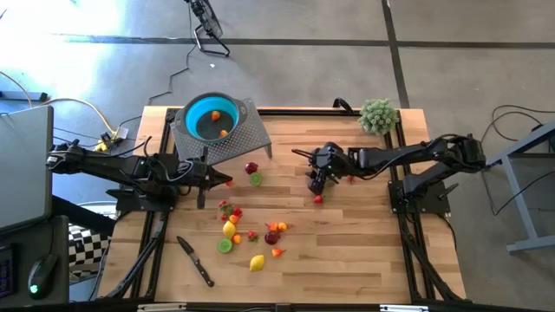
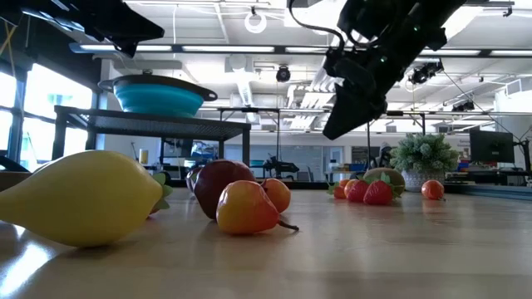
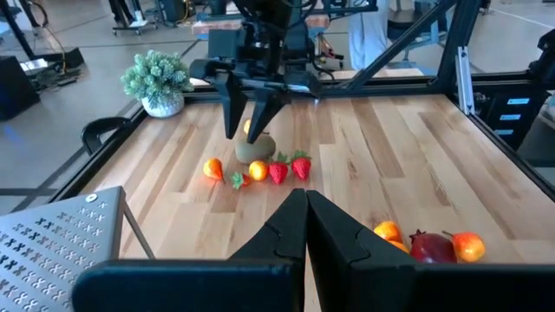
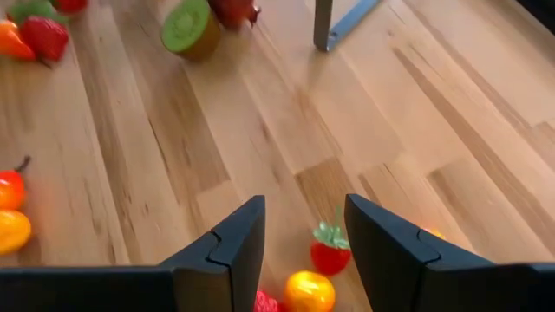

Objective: Pick & Place Fruit
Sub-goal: Put the red strawberry into the blue strainer bowl on the shelf

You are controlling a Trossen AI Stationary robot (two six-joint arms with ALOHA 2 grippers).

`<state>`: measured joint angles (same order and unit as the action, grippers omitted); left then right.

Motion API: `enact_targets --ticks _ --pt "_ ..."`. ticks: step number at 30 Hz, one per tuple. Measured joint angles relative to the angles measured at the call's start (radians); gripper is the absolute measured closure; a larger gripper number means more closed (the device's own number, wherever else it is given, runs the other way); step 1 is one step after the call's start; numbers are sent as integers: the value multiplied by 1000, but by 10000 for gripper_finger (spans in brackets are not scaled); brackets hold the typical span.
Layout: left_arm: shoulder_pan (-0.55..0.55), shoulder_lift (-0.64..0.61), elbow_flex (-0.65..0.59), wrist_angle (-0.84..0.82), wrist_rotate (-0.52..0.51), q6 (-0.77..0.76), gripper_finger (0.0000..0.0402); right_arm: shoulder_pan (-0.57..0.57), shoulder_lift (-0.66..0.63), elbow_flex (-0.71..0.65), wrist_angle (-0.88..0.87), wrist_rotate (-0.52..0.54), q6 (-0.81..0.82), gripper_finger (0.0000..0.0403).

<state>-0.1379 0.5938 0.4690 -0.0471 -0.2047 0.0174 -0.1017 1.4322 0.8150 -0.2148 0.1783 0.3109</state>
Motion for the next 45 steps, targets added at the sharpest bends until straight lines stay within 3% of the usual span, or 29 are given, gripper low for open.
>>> enact_targets --ticks 12,20,30,45 --pt "0 0 0 -1 1 0 398 3 107 0 32 8 7 251" --pt "0 0 0 -1 4 -7 398 1 191 -1 70 82 -1 251" --pt "0 0 0 -6 3 -22 398 1 195 -1 85 137 0 251" --pt "0 0 0 -8 0 -25 398 3 251 -1 122 137 10 251"
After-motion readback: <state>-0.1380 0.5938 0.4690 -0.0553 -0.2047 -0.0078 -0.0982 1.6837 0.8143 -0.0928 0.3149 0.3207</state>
